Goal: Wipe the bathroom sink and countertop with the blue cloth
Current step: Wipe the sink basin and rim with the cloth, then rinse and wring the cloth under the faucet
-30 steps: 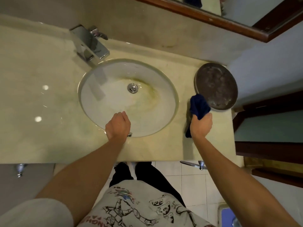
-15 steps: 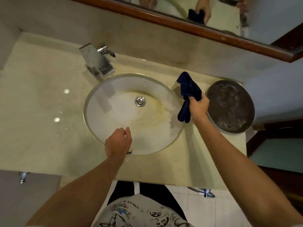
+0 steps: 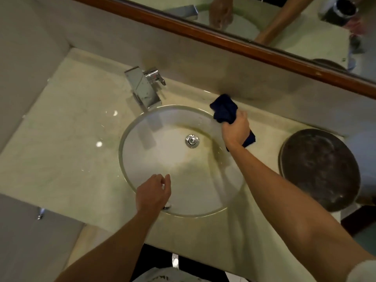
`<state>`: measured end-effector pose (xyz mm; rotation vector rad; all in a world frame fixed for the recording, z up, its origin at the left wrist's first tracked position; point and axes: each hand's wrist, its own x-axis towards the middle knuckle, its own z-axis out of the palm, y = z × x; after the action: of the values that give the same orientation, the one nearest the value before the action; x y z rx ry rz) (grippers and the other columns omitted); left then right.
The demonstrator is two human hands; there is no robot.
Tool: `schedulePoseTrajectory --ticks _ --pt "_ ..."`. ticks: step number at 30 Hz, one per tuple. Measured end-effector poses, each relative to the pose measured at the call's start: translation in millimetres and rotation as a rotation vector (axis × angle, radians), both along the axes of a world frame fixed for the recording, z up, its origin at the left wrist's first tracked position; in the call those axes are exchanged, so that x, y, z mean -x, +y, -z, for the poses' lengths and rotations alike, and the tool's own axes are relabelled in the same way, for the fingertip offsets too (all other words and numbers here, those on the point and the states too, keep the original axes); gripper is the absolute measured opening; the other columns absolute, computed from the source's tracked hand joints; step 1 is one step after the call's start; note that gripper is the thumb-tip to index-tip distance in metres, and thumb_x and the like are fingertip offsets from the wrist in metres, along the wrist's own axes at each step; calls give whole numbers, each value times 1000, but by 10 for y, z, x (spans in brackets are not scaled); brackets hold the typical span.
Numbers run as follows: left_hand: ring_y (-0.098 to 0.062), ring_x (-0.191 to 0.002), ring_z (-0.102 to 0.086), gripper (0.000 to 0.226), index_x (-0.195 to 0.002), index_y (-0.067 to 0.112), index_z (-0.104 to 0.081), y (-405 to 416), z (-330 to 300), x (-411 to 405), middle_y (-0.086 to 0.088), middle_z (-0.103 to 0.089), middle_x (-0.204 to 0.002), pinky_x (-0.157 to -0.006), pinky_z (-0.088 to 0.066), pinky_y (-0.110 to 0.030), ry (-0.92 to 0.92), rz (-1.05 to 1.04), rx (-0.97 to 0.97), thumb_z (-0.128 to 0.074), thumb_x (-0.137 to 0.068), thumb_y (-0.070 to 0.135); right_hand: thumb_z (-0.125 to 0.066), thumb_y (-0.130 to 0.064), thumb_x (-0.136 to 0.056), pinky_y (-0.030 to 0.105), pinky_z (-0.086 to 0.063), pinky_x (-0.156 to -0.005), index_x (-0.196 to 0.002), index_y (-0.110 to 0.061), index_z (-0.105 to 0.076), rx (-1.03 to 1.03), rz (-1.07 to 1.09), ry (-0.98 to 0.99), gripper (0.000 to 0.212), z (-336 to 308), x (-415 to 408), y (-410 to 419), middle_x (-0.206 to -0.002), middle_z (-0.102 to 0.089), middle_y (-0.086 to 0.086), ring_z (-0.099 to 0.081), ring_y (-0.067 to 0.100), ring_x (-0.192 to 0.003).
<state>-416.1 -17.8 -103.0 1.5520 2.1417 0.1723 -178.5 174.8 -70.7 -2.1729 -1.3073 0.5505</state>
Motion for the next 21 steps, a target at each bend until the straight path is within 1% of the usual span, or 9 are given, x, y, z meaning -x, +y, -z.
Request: schedulePoseTrajectory --ticks 5,10,11,12,14,16,17,19,21 --pt "-15 -57 -55 42 -68 26 -53 -10 19 11 8 -51 -65 -60 -37 -29 3 11 -12 -44 -101 49 -65 -5 -81 36 -56 -81 -112 -15 -72 109 -161 349 34 -102 238 210 -98 -72 0 -66 20 -89" --pt "-10 -66 -57 46 -83 25 -66 -1 -20 20 13 -59 -75 -63 -38 -28 -29 -23 40 -40 -100 59 -63 -4 -91 24 -54 -68 -99 -22 -68 193 -105 725 20 -263 482 -78 -92 -72 1 -67 17 -82" --pt "-9 -71 -59 45 -86 27 -67 16 -65 15 14 -63 -79 -66 -39 -28 -107 -99 48 -40 -100 61 -64 -6 -91 24 -55 -68 -99 -23 -66 185 -89 748 19 -269 539 -166 -94 -72 0 -68 17 -84" --pt "-10 -77 -62 45 -91 27 -68 83 -116 14 14 -65 -84 -68 -41 -29 -262 -213 36 -41 -99 62 -65 -7 -91 25 -55 -70 -100 -23 -66 157 -79 757 19 -251 596 -249 -95 -73 -1 -68 16 -85" --pt "-16 -96 -66 55 -108 23 -70 361 -239 13 7 -70 -101 -83 -50 -33 -742 -454 39 -45 -92 70 -70 -7 -89 27 -56 -72 -102 -25 -67 96 -98 694 23 -218 730 -423 -95 -74 -4 -70 11 -83" --pt "-14 -113 -61 70 -130 25 -62 747 -366 -18 7 -66 -121 -102 -48 -38 -1073 -471 100 -52 -83 76 -73 -12 -85 31 -58 -75 -108 -26 -69 40 -191 569 27 -170 896 -593 -96 -75 -4 -71 12 -86" --pt "-12 -114 -61 68 -131 26 -60 923 -433 -54 8 -66 -123 -103 -47 -37 -1171 -443 103 -60 -82 73 -73 -16 -84 36 -59 -77 -109 -27 -69 19 -260 496 28 -143 972 -665 -98 -74 -4 -71 14 -88" --pt "-14 -106 -68 61 -122 25 -60 1207 -504 -112 3 -71 -114 -97 -52 -36 -1301 -483 60 -79 -75 59 -73 -13 -82 42 -58 -82 -115 -23 -70 -23 -436 323 34 -99 1096 -770 -107 -72 -2 -68 17 -95" --pt "-16 -99 -72 65 -118 22 -60 1343 -537 -76 0 -74 -106 -90 -58 -35 -1249 -543 16 -89 -66 46 -73 -7 -83 36 -58 -86 -131 -17 -65 18 -603 282 49 -127 1164 -815 -125 -63 -6 -65 14 -102"
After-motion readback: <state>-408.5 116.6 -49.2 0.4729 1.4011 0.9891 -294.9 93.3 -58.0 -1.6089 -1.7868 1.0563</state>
